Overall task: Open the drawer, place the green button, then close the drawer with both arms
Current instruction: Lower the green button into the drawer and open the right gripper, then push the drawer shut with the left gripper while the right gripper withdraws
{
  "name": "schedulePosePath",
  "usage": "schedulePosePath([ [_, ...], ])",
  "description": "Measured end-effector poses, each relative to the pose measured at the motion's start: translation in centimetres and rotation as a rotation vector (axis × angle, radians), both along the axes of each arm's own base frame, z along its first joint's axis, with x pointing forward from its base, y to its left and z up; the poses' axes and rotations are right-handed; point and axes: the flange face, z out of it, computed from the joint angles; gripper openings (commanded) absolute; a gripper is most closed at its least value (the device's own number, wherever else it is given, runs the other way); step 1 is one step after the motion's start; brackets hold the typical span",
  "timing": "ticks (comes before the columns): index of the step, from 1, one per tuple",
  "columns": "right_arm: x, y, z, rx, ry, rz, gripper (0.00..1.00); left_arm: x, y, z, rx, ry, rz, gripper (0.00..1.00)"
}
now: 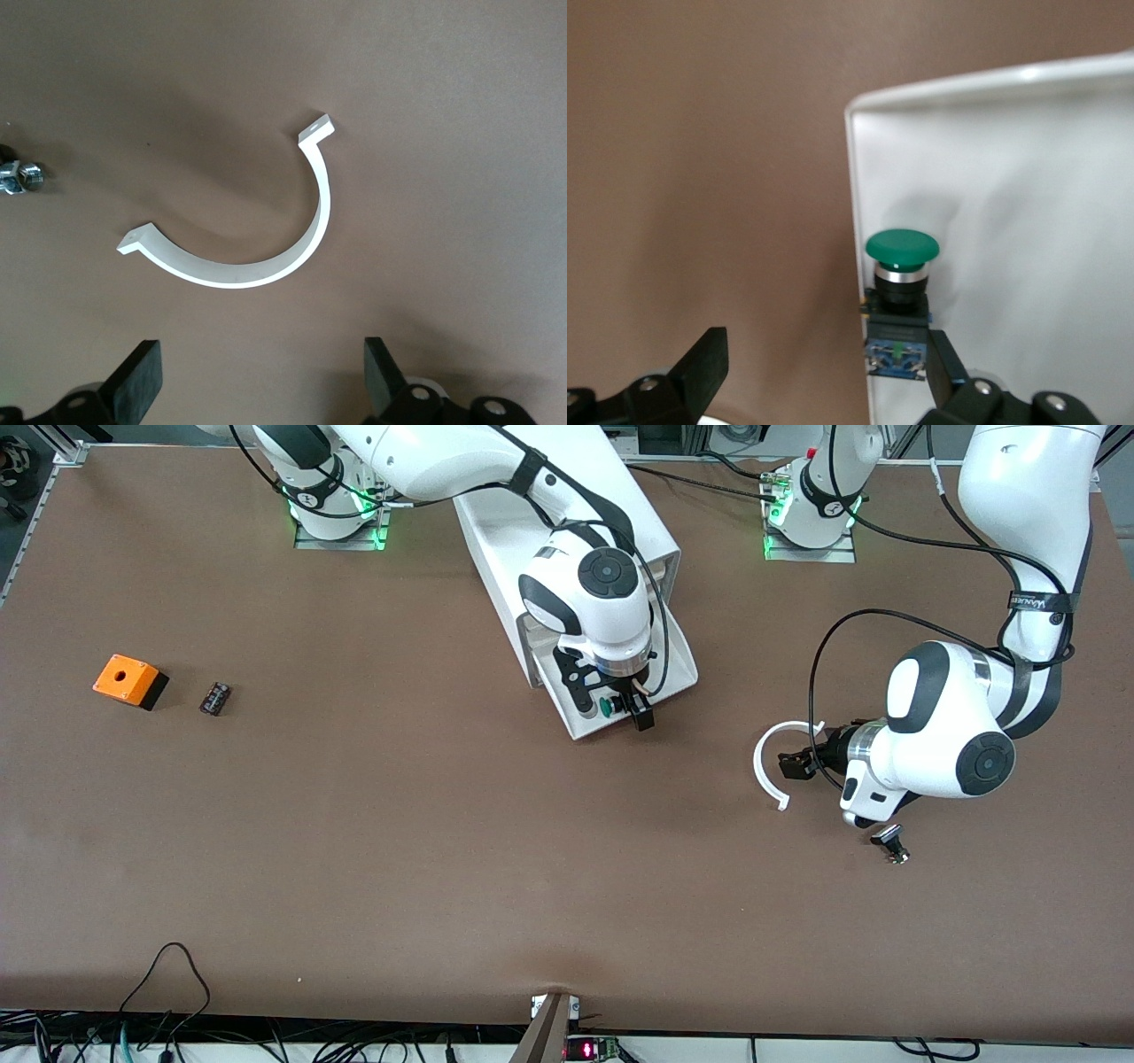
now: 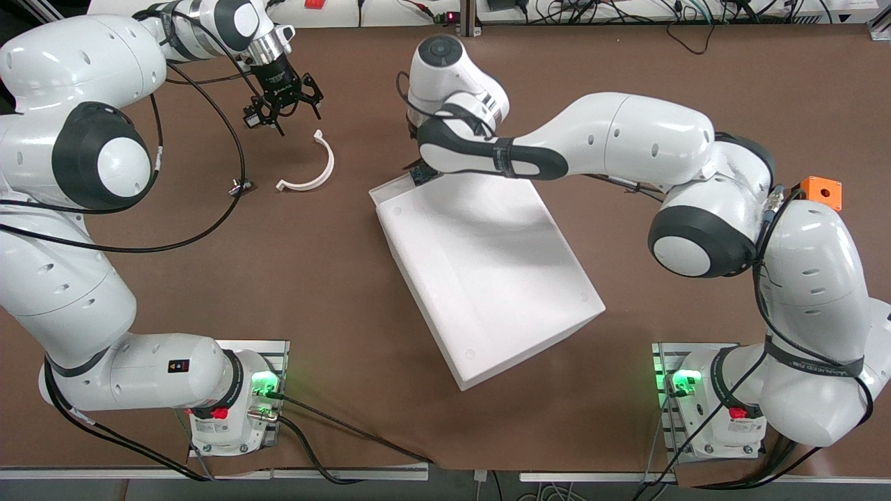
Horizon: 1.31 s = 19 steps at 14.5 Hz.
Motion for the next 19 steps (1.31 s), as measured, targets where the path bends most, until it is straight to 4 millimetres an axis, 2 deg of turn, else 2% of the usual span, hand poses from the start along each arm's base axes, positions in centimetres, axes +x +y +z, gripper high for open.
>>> schedulePosePath([
  [2,1.5,-1.3,3.1,-0.018,-0.017,0.022,0.99,-0.1,-1.2,0.1,0.008,0.002,0.010,1.00],
  [5,4.7,-4.4,7.4,-0.010,-0.059,0.063,0.99,-0.4,-5.3,-0.5,0.026,-0.047,0.035,1.00],
  [6,6.1,-6.0,8.9,0.008,-0.067,0.066,0.99,-0.8,-7.2,-1.1,0.031,-0.068,0.043,1.00],
  [7,8.1,-8.5,10.9,0.048,-0.066,0.077,0.99,-1.7,-9.9,-2.1,0.037,-0.084,0.039,1.00],
  [10,11.9,-15.0,14.5,0.074,-0.054,0.138,0.99,-3.8,-14.3,-4.7,0.032,-0.125,0.004,1.00],
  [12,13.5,-18.7,15.6,0.050,-0.047,0.197,0.99,-5.8,-17.0,-6.4,0.030,-0.135,-0.037,1.00],
  [14,14.4,-21.0,16.0,0.024,-0.040,0.283,0.99,-7.6,-19.1,-7.4,0.032,-0.131,-0.071,1.00],
  [19,15.6,-27.1,17.1,-0.085,-0.011,0.557,0.99,-10.9,-23.7,-7.4,-0.004,-0.108,-0.137,1.00],
])
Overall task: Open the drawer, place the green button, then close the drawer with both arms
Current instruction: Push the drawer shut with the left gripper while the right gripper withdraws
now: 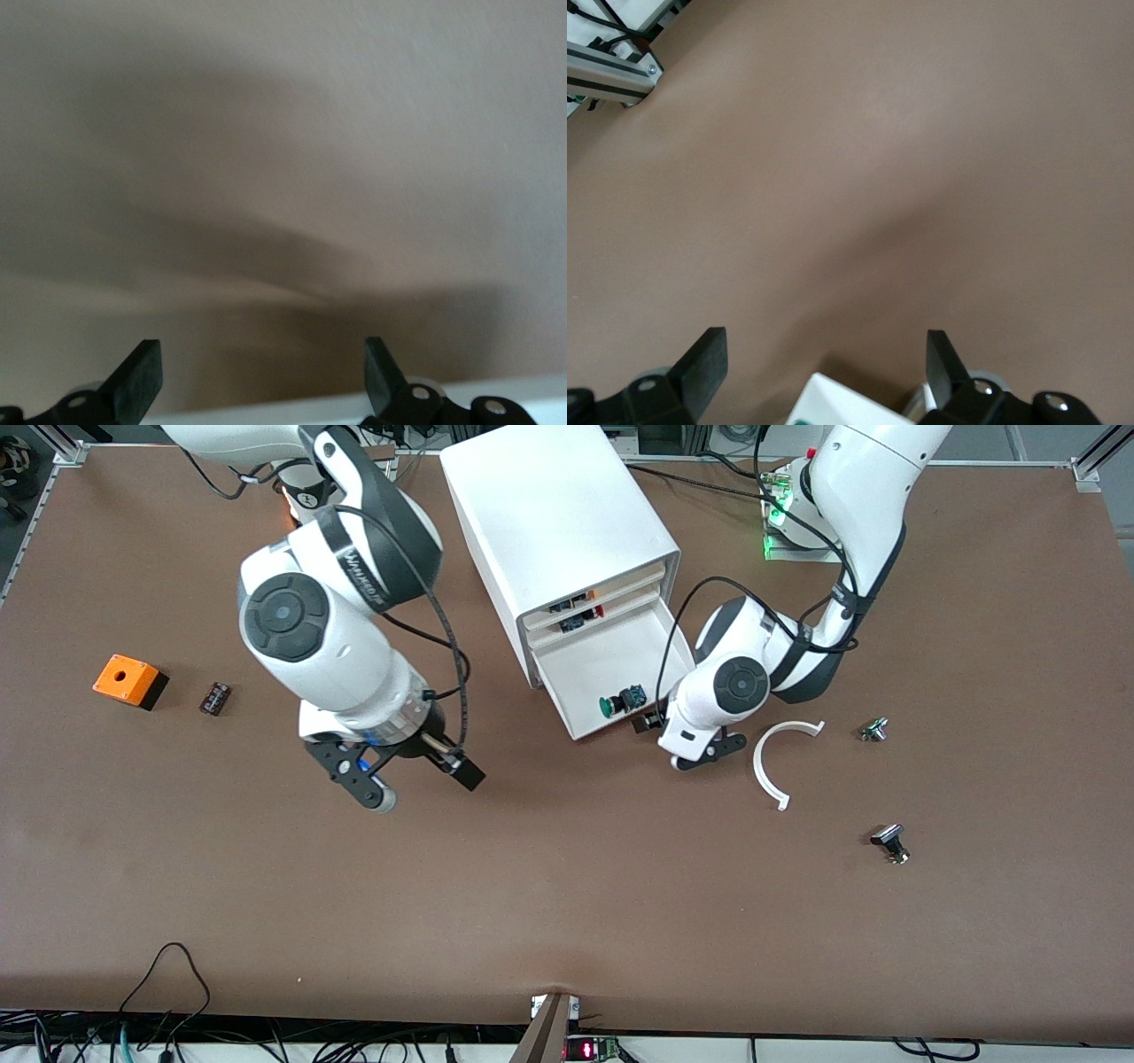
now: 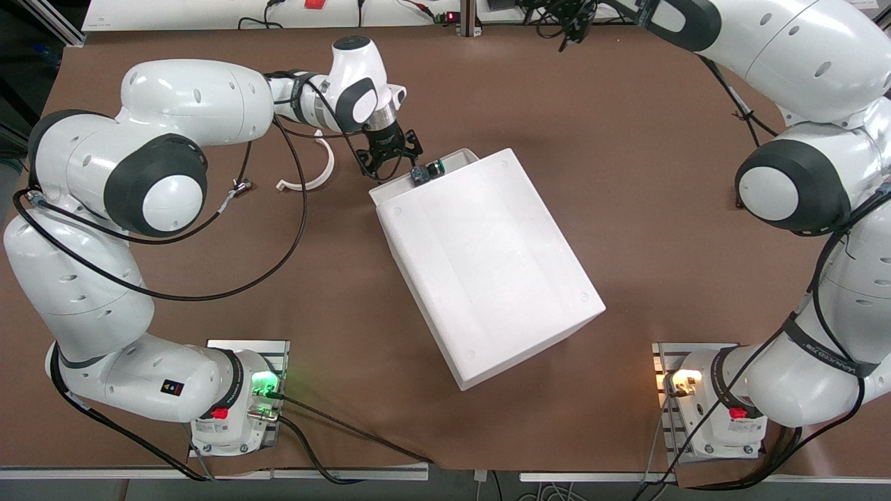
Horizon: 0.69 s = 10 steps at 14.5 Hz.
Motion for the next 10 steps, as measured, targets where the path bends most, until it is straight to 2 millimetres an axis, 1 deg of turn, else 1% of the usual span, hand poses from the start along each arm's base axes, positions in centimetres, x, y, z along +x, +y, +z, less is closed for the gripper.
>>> schedulePosePath([
  [1,0.3,-1.8,0.5,-0.019,-0.005,0.047,0.99,-0.7,-0.8,0.0,-0.005,0.007,-0.009,1.00],
  [3,0.6,-6.5,1.2,-0.044,-0.002,0.142,0.99,-2.0,-2.1,-0.1,-0.011,0.023,-0.024,1.00],
  [5,0.4,-11.3,2.0,-0.060,0.004,0.219,0.99,-3.1,-3.0,-0.3,-0.016,0.036,-0.044,1.00],
  [6,0.1,-13.2,2.3,-0.066,0.007,0.256,0.99,-3.7,-3.5,-0.4,-0.018,0.044,-0.055,1.00],
  [8,-0.9,-16.3,3.0,-0.074,0.010,0.331,0.99,-5.2,-4.7,-0.5,-0.021,0.061,-0.069,1.00],
  [10,-2.2,-18.3,3.5,-0.083,0.014,0.412,0.99,-6.6,-6.1,-0.3,-0.023,0.075,-0.068,1.00],
])
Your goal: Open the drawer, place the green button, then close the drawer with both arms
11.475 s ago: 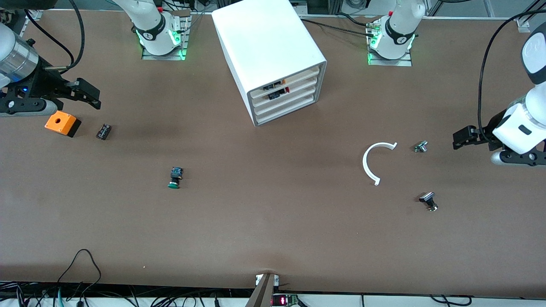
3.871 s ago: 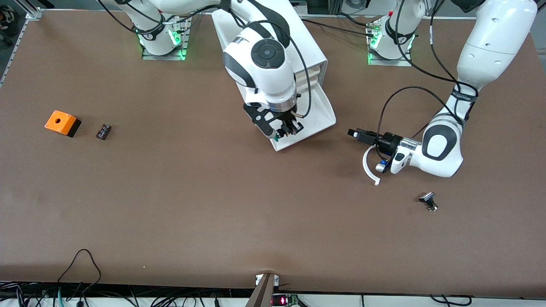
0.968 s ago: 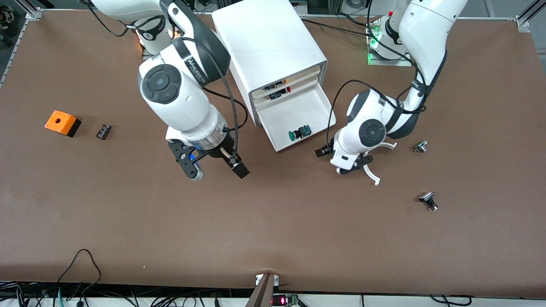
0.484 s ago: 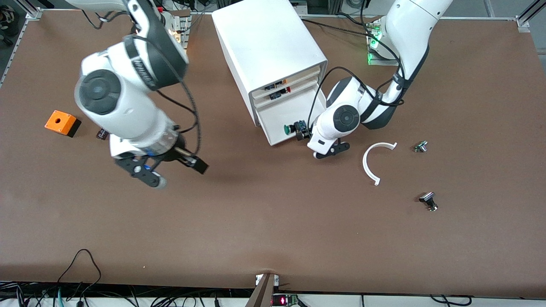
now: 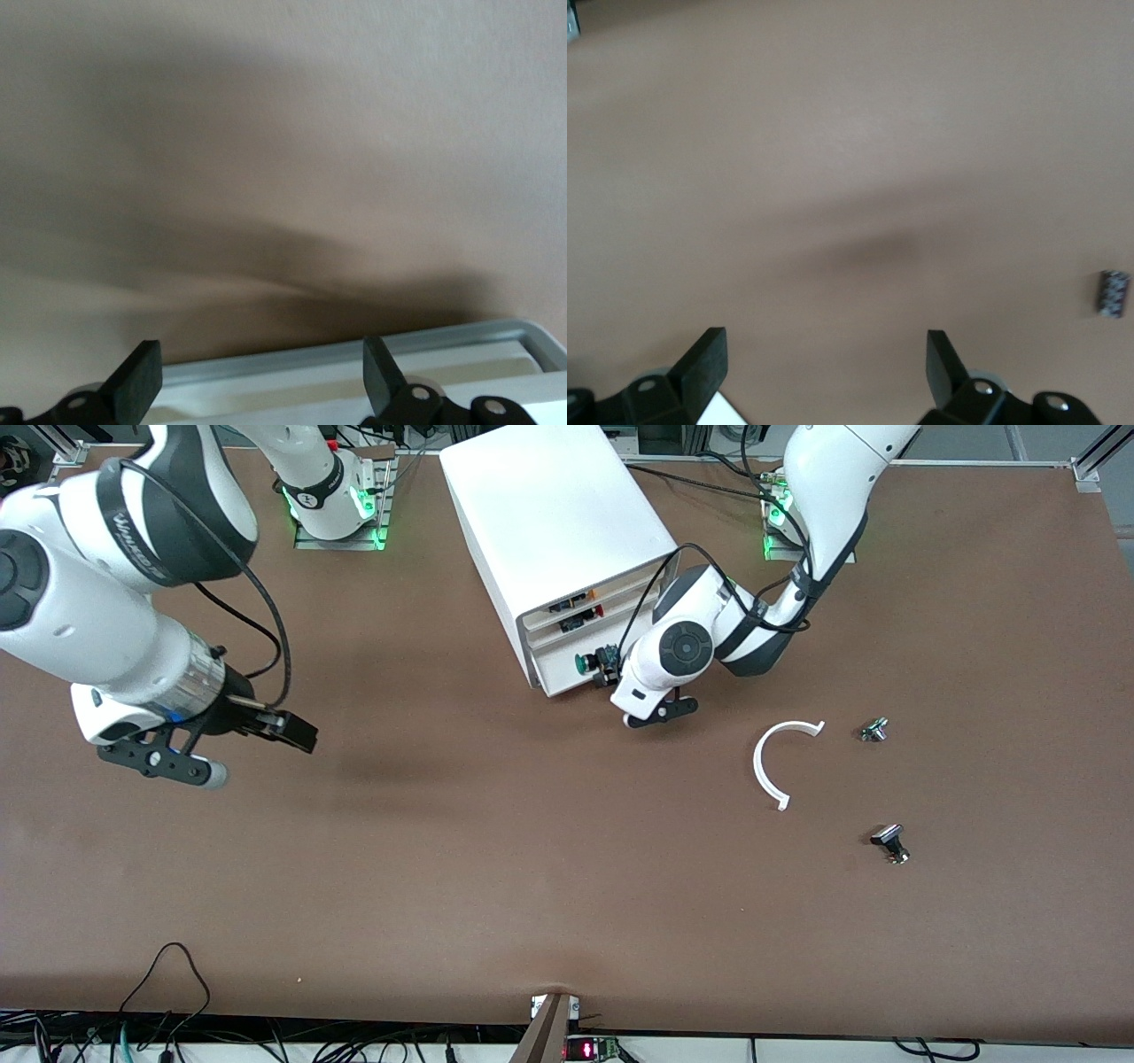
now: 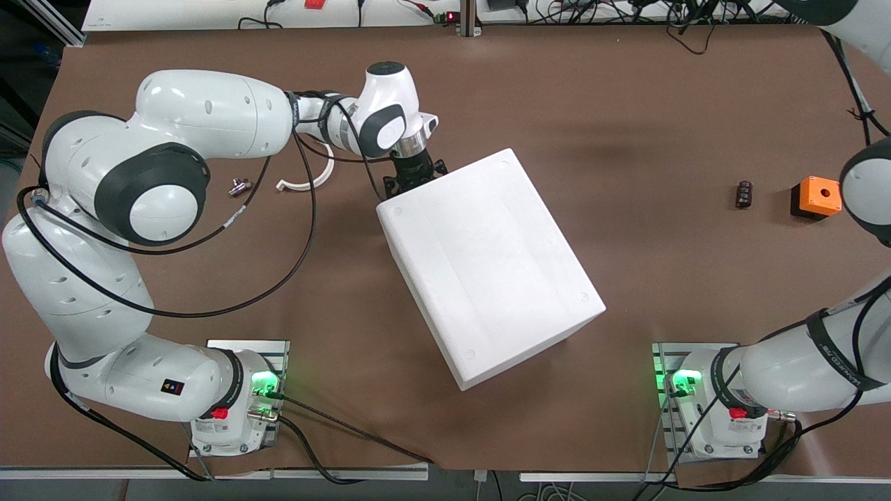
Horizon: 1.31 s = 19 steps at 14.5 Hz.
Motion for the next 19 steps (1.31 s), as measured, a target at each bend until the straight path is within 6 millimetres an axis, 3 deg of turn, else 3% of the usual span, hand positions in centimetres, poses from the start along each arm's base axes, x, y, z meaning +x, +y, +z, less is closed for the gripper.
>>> schedulePosePath([
  [5,-3.6,-4.3,1.3,-0.029,-0.005,0.126,0.99,-2.7,-2.7,0.6,-0.005,0.024,-0.006,1.00],
  [9,-5.7,-7.5,2.4,-0.040,-0.016,0.141,0.99,-3.2,-2.9,0.5,-0.003,0.030,-0.011,1.00],
  [13,-6.7,-8.8,2.7,-0.058,-0.021,0.133,0.99,-3.2,-2.8,0.5,-0.003,0.031,-0.007,1.00],
  [16,-7.2,-9.3,2.6,-0.061,-0.018,0.128,0.99,-1.1,-1.0,1.0,-0.008,0.018,0.041,1.00],
  [19,-8.1,-9.6,3.3,-0.063,-0.028,0.123,0.99,4.3,3.9,4.0,-0.021,-0.034,0.141,1.00],
])
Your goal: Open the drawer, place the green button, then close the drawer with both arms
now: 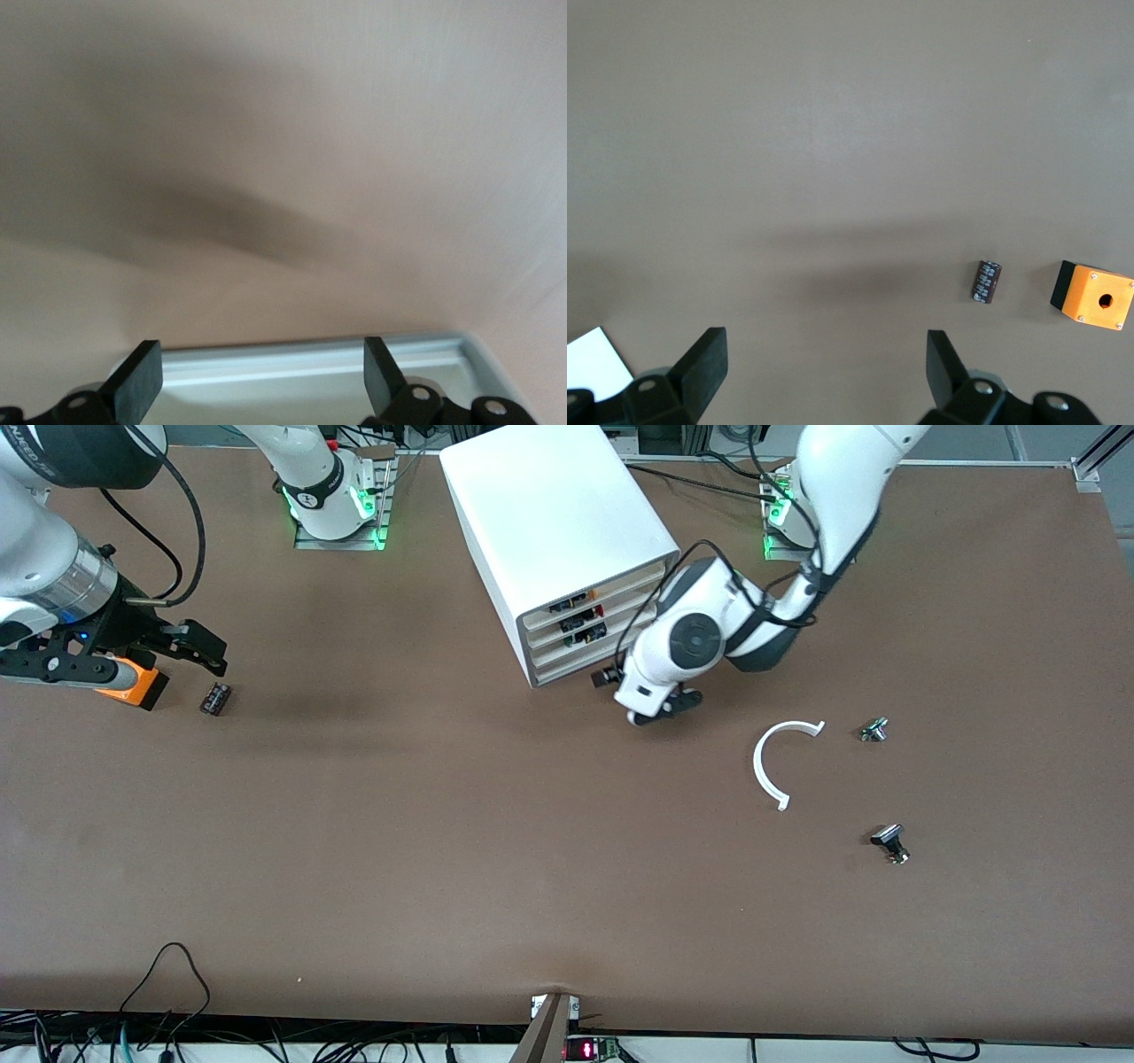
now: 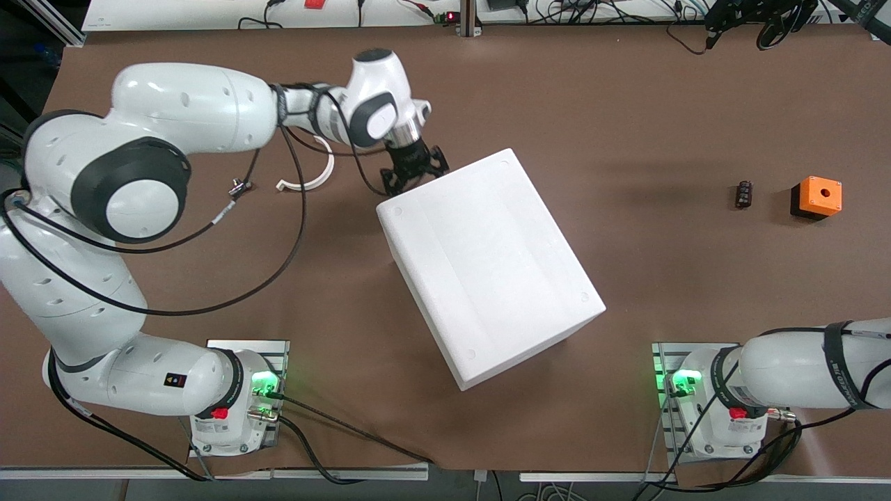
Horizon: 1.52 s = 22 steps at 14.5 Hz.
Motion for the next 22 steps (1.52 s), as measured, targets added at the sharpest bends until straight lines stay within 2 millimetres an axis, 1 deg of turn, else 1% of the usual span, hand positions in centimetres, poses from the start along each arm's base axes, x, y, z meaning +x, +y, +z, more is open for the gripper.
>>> schedulePosePath([
  [1,-0.3,-0.4,0.4,0.000,-0.006,-0.006,0.99,2.1,2.2,1.6,0.021,-0.018,0.000,1.00],
  [3,-0.5,-1.3,0.8,-0.001,-0.013,-0.023,0.99,6.1,7.2,5.3,0.108,-0.050,-0.065,1.00],
  [5,-0.6,-2.3,0.8,-0.001,-0.013,-0.038,0.99,9.0,11.8,8.2,0.190,-0.073,-0.138,1.00],
  [7,-0.6,-2.7,0.8,-0.002,-0.012,-0.043,0.99,10.9,15.7,10.1,0.223,-0.090,-0.203,1.00],
  [9,-0.6,-2.5,0.7,-0.002,-0.008,-0.040,0.99,12.1,19.7,11.4,0.211,-0.075,-0.274,1.00],
  [11,-0.7,-2.1,0.6,-0.003,-0.003,-0.032,0.99,13.0,23.2,13.7,0.186,-0.099,-0.343,1.00],
  [12,-0.7,-1.9,0.6,-0.003,-0.003,-0.029,0.99,13.2,24.3,15.4,0.178,-0.121,-0.385,1.00],
  [14,-0.7,-1.8,0.6,-0.003,-0.003,-0.024,0.99,12.9,25.0,19.0,0.176,-0.172,-0.459,1.00],
  [16,-0.8,-1.8,0.6,-0.004,0.001,-0.009,0.99,11.6,25.7,22.8,0.132,-0.202,-0.514,1.00],
  [17,-0.8,-1.8,0.6,-0.005,0.008,0.000,0.99,10.7,26.4,24.5,0.105,-0.202,-0.545,1.00],
  [19,-0.9,-1.8,0.6,-0.005,0.013,0.006,0.99,8.7,27.3,27.2,0.086,-0.208,-0.645,1.00],
  [20,-0.9,-1.8,0.6,-0.005,0.013,0.007,0.99,7.8,27.3,28.3,0.087,-0.219,-0.686,1.00],
  [22,-0.9,-1.8,0.8,-0.005,0.010,0.009,0.99,6.8,27.1,29.9,0.096,-0.247,-0.718,1.00],
])
